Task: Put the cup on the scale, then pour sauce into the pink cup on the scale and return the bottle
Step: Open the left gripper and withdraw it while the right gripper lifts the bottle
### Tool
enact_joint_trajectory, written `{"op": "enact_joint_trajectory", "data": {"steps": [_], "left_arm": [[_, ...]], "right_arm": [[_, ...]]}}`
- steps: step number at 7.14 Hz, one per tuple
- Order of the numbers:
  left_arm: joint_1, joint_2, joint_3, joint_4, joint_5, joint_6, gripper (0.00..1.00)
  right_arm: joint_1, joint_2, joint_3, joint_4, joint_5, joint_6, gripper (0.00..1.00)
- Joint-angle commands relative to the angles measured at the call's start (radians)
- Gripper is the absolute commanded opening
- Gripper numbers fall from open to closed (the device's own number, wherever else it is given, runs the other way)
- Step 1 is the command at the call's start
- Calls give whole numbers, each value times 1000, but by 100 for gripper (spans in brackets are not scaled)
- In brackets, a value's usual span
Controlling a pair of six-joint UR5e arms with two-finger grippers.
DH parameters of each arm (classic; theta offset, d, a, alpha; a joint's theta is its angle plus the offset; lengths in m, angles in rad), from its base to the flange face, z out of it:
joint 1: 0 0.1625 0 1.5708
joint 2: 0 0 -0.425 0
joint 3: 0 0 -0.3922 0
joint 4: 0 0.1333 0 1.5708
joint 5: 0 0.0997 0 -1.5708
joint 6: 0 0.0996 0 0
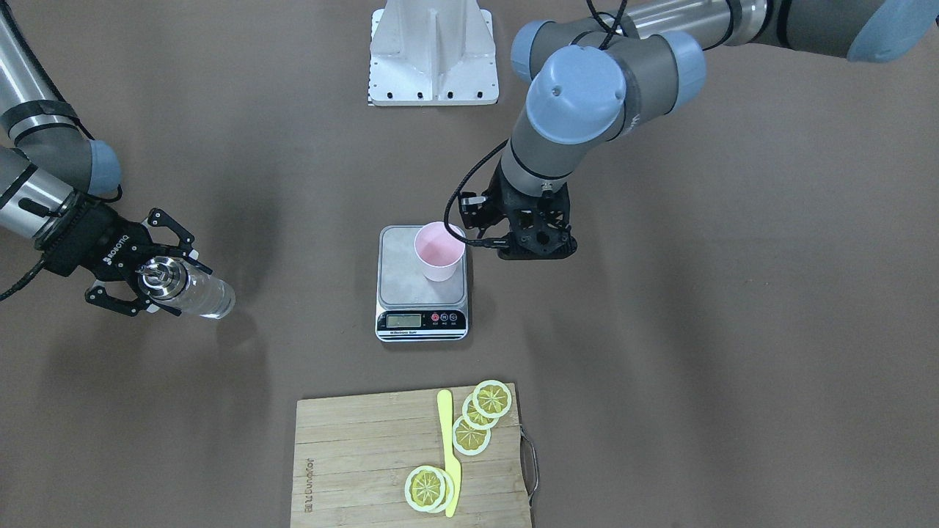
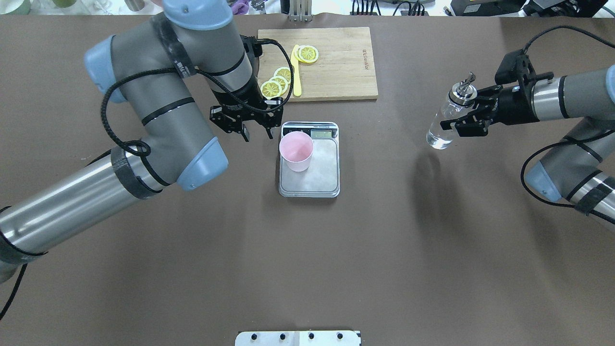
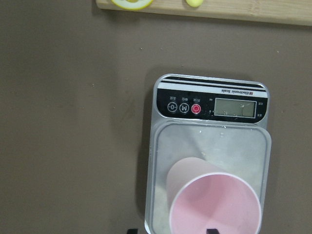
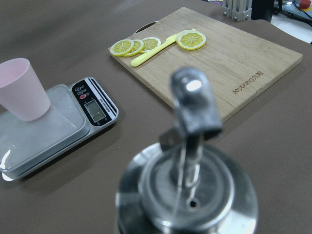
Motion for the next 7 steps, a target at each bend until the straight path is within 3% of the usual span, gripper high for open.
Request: {"op": "enact_joint_trajectory", "data": {"steps": [1,2,4,7], "left_arm": [[-92,177,-163,31,-9,86,57],[-176,278,-212,31,-29,147,65],[-330,440,-224,31,-83,340,78],[-465,576,-216,31,-84,568,88]], "right_arm": [[-1,35,78,-140,-2,-4,0],[-6,51,129,-228,-3,-4,0],[-15,113,145,-350,-38,-18,0],[-67,173,169,-527,-94,-100,0]]}}
